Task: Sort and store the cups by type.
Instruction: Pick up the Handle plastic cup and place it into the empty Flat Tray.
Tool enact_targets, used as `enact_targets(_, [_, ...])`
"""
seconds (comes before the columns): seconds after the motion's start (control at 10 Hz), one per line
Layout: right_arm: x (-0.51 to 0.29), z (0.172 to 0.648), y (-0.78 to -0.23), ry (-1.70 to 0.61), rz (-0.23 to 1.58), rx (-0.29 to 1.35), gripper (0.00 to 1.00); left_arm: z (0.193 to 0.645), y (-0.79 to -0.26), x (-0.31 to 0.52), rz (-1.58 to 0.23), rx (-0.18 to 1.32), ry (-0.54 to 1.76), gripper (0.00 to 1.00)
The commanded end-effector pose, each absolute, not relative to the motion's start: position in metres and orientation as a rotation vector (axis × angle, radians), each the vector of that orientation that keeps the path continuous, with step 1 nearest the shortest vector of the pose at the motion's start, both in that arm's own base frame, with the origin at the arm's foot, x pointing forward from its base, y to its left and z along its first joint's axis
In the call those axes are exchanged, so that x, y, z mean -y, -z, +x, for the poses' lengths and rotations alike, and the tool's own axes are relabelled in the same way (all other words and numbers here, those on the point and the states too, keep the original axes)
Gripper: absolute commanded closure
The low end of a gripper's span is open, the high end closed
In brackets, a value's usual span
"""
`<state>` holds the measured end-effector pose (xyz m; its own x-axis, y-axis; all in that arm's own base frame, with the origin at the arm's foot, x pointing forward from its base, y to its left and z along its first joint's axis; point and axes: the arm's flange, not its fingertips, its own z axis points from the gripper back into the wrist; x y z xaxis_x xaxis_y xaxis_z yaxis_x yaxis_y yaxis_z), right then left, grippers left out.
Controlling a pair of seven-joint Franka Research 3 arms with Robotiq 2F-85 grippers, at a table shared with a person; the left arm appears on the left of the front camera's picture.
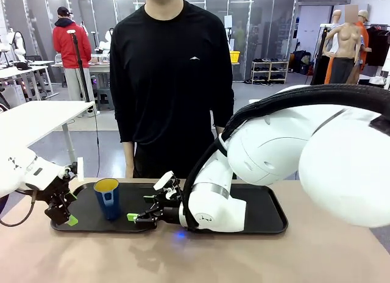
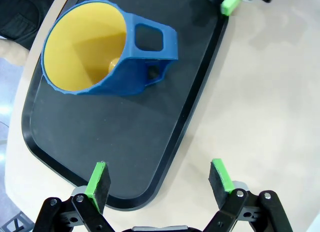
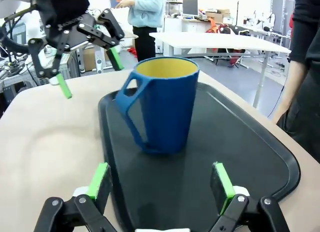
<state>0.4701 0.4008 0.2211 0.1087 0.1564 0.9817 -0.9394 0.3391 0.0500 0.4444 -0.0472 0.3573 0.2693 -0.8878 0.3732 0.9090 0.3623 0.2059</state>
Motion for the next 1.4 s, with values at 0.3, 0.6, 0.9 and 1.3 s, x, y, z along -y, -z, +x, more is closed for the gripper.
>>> enact_targets(0.3, [-0.391,0.430,-0.213,-1.010,0.872,1.224,0.00,0.445,-0.356,0.047,-0.029,0.463,1.207,0.00])
enact_targets(0.6, [-0.383,0.414,-0.214,-1.057,0.882,1.178,0.00,0.445,-0.356,0.047,-0.029,0.463,1.207,0.00])
enact_targets(0.9, [-0.387,0.446,-0.220,-1.009,0.898,1.163,0.00,0.445,-0.356,0.047,-0.029,0.463,1.207,0.00])
enact_targets(1.3, [-0.387,0.446,-0.220,-1.009,0.898,1.163,0.00,0.445,-0.356,0.047,-0.029,0.463,1.207,0.00])
